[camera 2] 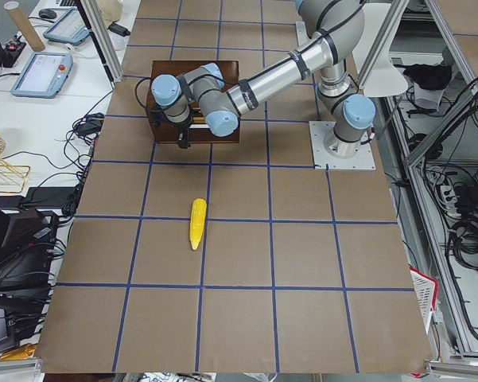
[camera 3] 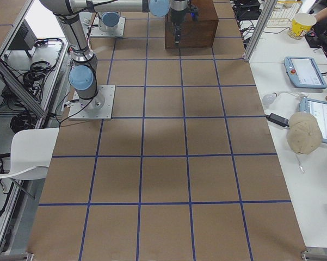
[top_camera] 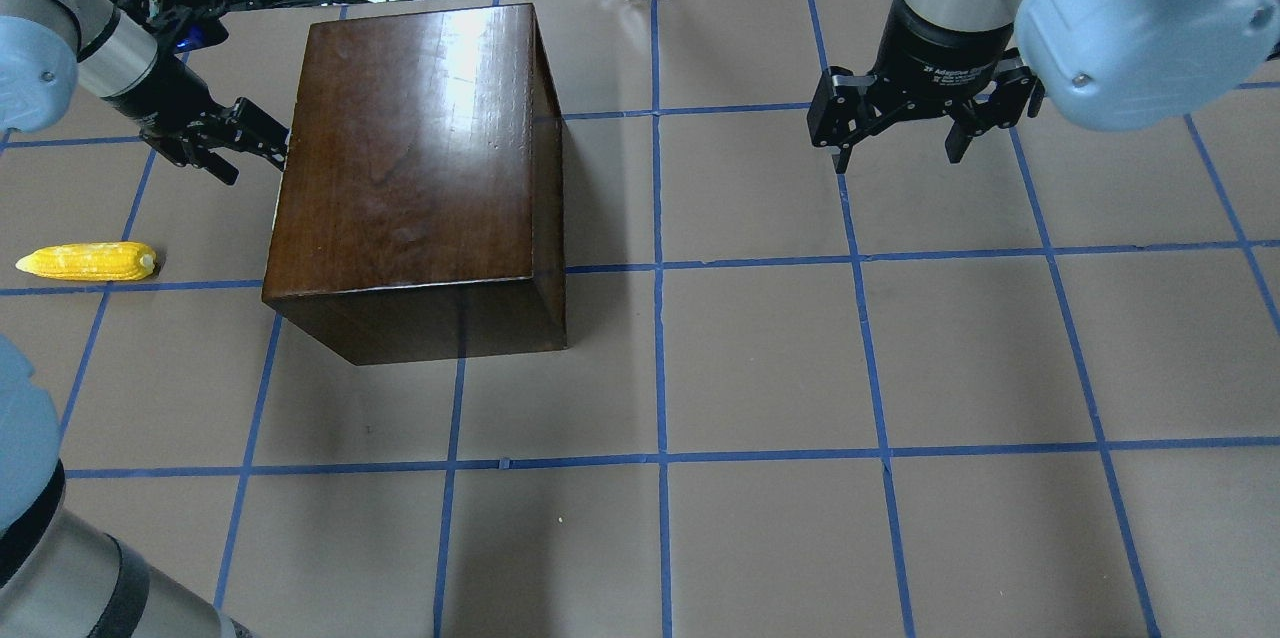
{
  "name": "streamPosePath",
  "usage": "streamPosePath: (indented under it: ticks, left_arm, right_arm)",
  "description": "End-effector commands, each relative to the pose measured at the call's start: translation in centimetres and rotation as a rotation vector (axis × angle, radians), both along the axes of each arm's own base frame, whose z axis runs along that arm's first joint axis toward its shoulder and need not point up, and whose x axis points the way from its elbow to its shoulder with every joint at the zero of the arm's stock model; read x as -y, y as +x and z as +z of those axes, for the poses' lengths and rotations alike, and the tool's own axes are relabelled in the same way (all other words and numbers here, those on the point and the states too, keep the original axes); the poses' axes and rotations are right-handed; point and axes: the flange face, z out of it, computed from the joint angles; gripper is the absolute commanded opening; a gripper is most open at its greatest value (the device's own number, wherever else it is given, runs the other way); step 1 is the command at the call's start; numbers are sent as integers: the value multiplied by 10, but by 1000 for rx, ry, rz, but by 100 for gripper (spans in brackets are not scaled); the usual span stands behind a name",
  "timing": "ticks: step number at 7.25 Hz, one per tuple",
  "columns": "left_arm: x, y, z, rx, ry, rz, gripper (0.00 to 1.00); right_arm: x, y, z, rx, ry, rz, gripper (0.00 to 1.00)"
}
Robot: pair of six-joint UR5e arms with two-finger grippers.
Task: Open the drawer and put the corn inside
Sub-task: 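Hook the drawer handle with the left gripper and pull the drawer open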
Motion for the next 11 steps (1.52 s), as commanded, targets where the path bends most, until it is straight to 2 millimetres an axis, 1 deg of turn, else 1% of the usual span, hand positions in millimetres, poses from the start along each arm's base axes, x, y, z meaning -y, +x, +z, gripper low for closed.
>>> streamPosePath:
  ticks: [1,4,5,6,7,10,11]
  left_arm:
    - [2,1,-7,-14,2,5,100]
    - [5,5,-8,4,12,44,100]
    - [3,18,-8,6,12,63,100]
    - [-2,44,-9,1,13,101,100]
    - [-4,55,-9,4,13,117,100]
    - [-9,76,-8,13,6,149,100]
    - [-12,90,-7,13,-4,156,100]
  right_arm:
    - [0,0,0,0,0,0,100]
    - [0,0,0,0,0,0,100]
    - [0,0,0,0,0,0,100]
    - [0,0,0,0,0,0,100]
    - [0,0,0,0,0,0,100]
    - [0,0,0,0,0,0,100]
    - [0,0,0,0,0,0,100]
